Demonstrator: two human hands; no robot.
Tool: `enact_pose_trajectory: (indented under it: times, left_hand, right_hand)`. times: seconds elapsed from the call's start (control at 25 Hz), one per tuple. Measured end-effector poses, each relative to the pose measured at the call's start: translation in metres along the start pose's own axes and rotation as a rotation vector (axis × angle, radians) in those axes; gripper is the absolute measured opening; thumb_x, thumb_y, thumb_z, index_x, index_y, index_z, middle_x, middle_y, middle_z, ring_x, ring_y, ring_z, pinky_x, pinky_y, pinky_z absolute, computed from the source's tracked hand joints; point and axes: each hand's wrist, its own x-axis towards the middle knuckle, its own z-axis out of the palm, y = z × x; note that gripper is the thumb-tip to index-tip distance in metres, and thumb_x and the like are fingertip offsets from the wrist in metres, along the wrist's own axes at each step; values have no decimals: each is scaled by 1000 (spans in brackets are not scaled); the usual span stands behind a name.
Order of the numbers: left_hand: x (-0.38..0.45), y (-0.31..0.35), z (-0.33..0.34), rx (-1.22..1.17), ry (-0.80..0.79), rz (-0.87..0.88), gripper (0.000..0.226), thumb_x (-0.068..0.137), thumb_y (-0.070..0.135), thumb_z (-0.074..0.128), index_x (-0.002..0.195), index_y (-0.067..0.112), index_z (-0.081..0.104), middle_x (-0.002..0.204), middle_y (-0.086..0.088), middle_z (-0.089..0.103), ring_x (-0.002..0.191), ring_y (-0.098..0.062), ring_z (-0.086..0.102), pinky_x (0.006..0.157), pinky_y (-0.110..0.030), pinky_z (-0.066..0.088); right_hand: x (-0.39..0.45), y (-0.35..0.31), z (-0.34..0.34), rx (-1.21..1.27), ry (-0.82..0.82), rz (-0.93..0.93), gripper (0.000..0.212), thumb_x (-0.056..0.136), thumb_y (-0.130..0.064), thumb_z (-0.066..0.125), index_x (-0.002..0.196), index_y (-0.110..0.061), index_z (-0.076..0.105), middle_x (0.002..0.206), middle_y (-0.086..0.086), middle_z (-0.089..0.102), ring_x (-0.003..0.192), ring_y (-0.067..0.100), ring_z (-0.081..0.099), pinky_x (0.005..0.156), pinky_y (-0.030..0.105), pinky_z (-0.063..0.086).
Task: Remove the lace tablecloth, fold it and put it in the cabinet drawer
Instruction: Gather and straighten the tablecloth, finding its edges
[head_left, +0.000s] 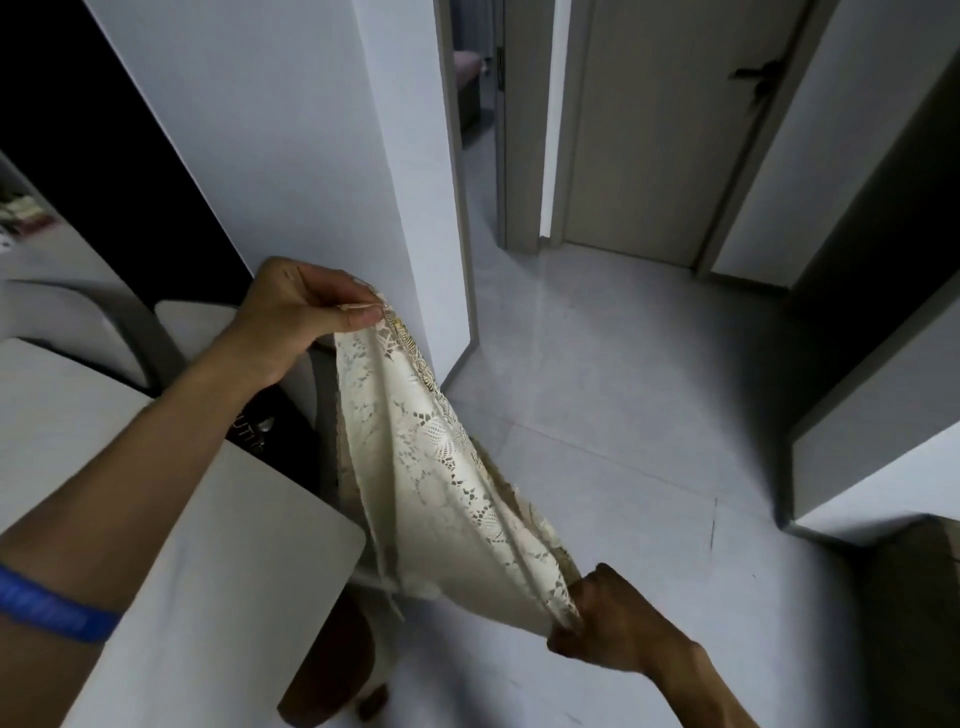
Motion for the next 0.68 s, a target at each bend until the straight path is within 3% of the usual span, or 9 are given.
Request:
enact_pose_trajectory:
  times: [0.08,0.16,0.32,0.36,0.44,0.52,0.6,0.64,0.68]
  left_hand:
    - [1,0,-6,7,-3,22,25,69,-10,74,77,13,79,71,11,76,70,-1,71,70,-14,55]
    - [-1,-6,-13,-7,32,18,27,68,-5,76,71,22,79,70,12,76,69,0,71,70,-13,55]
    - [-5,-28,-24,-58,136,-53,14,64,8,80,73,19,78,72,10,77,71,-3,72,73,-15,56]
    - [-5,-34,-25,-56,164,-64,14,67,6,80,78,14,77,73,10,77,71,-3,72,73,-15,56]
    - [-6,-48,-26,-27,219,-89,16,72,3,80,86,7,75,73,10,77,71,-3,72,72,-15,57]
    - [-8,-62,-28,-15,281,-148,11,74,8,80,81,15,77,72,10,77,69,-3,71,71,-15,57]
    - [-11,-75,-28,-3,324,-203,10,74,13,81,75,22,79,72,9,77,69,-5,71,68,-15,57]
    - [-12,-82,-28,13,339,-225,11,74,13,82,74,23,79,71,9,77,69,-5,72,67,-15,56]
    - [-14,-88,-27,23,351,-242,13,75,12,82,72,25,79,70,9,77,67,-4,71,65,-14,56]
  right_hand:
    - [2,-12,5,-165,-9,30,43,80,-53,56,92,-13,63,95,10,69,88,31,62,71,32,36]
    - [-1,-15,11,-336,-21,50,35,82,-42,57,102,-14,63,105,7,68,109,30,57,86,35,37]
    - [-10,-36,-2,-569,-94,-136,23,77,-23,57,93,-12,70,100,7,73,131,27,43,118,53,9]
    - [-11,-43,-3,-539,-105,-223,22,77,-25,59,91,-13,73,99,6,74,131,22,47,121,51,6]
    - [-14,-54,-3,-538,-109,-344,24,73,-42,69,76,-19,76,84,-6,76,103,9,68,115,36,33]
    - [-19,-66,8,-477,-132,-291,35,57,-60,74,64,-26,73,63,-10,70,61,6,68,81,21,55]
    - [-19,-72,15,-392,-150,-34,52,32,-60,82,66,-20,74,57,1,66,50,16,66,65,30,57]
    - [-17,-70,13,-416,-125,76,56,27,-53,85,67,-16,74,57,5,66,55,21,67,70,40,55]
    - [-14,-65,10,-513,-162,153,51,40,-46,86,77,-12,75,68,9,70,74,30,69,87,48,46]
